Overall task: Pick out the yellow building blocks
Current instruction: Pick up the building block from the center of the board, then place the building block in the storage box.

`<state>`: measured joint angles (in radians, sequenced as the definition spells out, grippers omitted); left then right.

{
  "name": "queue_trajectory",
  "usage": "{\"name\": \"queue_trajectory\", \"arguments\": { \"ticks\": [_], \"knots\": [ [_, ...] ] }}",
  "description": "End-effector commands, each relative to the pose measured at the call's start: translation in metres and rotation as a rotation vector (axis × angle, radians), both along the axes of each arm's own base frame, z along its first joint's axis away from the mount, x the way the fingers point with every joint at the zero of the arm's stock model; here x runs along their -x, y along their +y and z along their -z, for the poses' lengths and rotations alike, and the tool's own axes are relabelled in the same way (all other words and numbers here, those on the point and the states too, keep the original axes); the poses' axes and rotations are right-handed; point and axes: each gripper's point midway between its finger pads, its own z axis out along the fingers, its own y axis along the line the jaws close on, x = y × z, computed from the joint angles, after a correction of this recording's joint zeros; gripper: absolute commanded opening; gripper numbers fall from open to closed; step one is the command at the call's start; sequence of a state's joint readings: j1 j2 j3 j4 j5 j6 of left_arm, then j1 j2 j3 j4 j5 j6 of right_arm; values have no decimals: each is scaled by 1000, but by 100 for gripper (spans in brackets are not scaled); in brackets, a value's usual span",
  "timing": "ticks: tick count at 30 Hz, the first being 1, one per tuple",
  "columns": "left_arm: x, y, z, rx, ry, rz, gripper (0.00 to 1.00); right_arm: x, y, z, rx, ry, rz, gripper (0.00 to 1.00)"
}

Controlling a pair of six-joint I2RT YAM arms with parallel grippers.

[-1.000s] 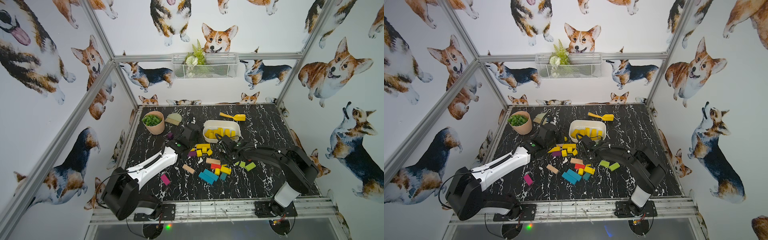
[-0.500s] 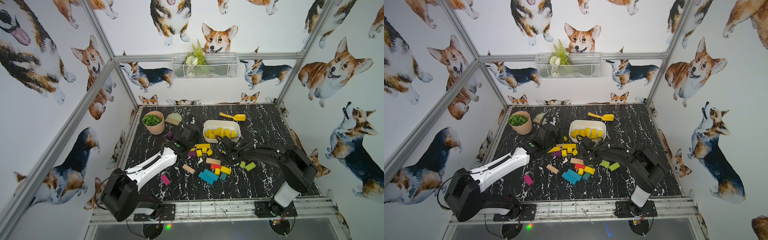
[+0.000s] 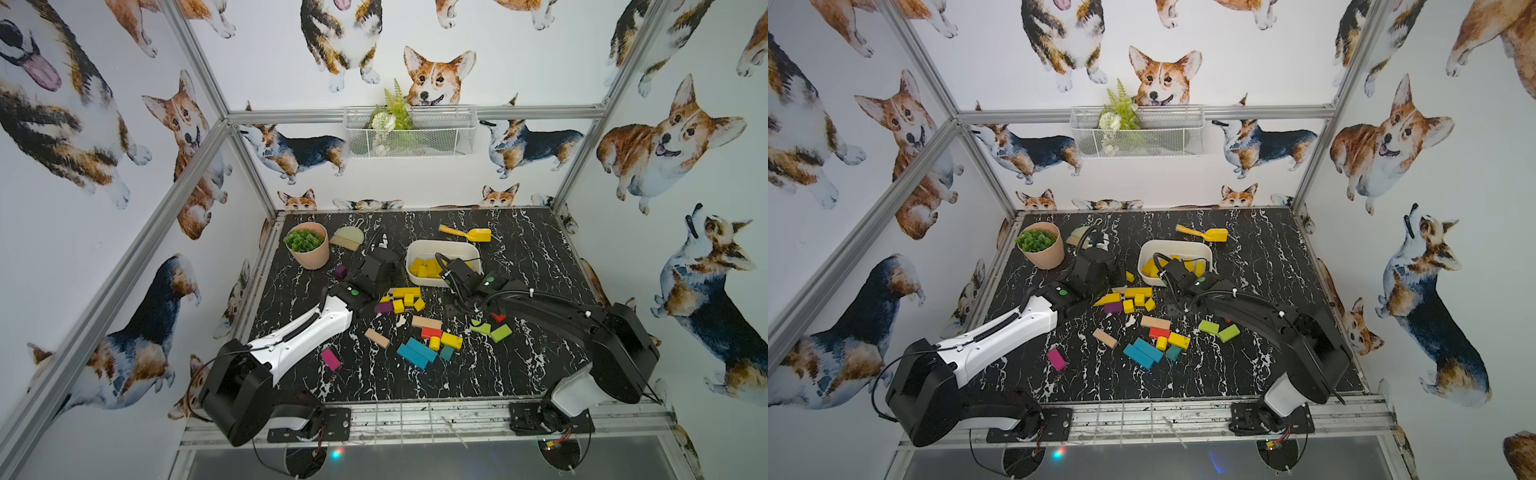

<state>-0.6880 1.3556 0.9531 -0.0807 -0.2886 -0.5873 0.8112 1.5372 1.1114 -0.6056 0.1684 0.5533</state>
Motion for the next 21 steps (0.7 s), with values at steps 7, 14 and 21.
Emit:
{"name": "queue_trajectory", "arguments": {
  "ticks": [7, 14, 21],
  "knots": [
    [8, 19, 0, 12, -20, -66, 43, -82, -11, -43, 41, -126, 40, 29],
    [21, 36, 14, 1, -4, -98, 43, -141, -41, -32, 107, -86, 100, 29],
    [26, 41, 17, 3, -8, -106, 47, -177, -55, -2, 123, -32, 119, 29]
  ]
}}
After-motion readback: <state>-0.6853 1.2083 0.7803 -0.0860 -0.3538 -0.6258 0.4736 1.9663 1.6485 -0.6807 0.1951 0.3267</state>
